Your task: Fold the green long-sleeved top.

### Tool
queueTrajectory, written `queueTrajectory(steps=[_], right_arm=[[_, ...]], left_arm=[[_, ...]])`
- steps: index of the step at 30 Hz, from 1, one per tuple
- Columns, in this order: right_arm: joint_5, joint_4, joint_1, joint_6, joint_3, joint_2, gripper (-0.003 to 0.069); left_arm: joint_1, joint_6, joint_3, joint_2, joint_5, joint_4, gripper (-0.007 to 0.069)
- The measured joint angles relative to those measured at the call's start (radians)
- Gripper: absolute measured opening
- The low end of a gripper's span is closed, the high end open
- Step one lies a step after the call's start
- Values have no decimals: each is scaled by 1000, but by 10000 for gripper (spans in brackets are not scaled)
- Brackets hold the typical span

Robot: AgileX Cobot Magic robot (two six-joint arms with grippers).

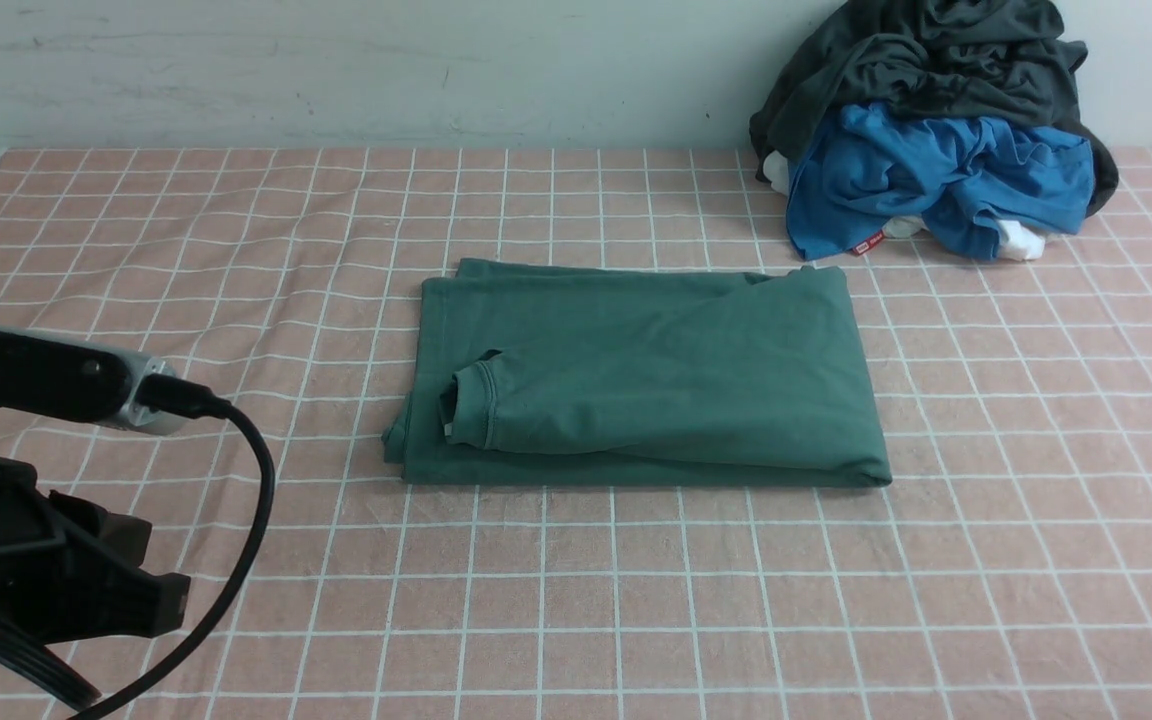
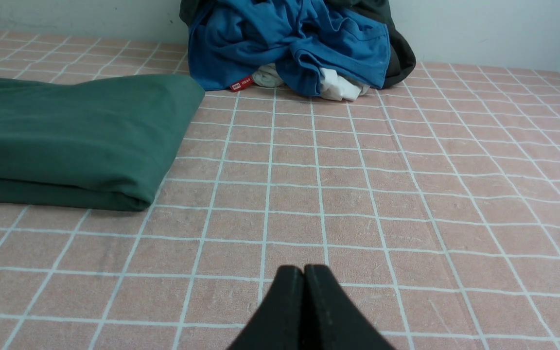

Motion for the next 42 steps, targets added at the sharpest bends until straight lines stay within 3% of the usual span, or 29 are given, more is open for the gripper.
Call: queueTrajectory(steps=[7,14,18,26,31,36,42], right_arm=[[1,0,0,-1,-1,0,-14],[1,0,0,-1,-1,0,-14],[1,0,0,-1,-1,0,-14],[2,-5,0,-1,-1,0,-14],[2,-6,0,-1,-1,0,-14],[2,-6,0,-1,-1,0,-14],[2,-6,0,-1,-1,0,-14]], left_arm=[[-3,0,140,-202,-50,4,-3],[-2,-4,421,-705,-53,190,-3],[33,-65,535,-892,-64,235,-3],[96,-95,635,-907,-224,224,-3],[97,-47,635,-907,-224,164,-3],[97,82,638,-907,-228,33,-3],[97,143,638,-907,-228,2,-3]])
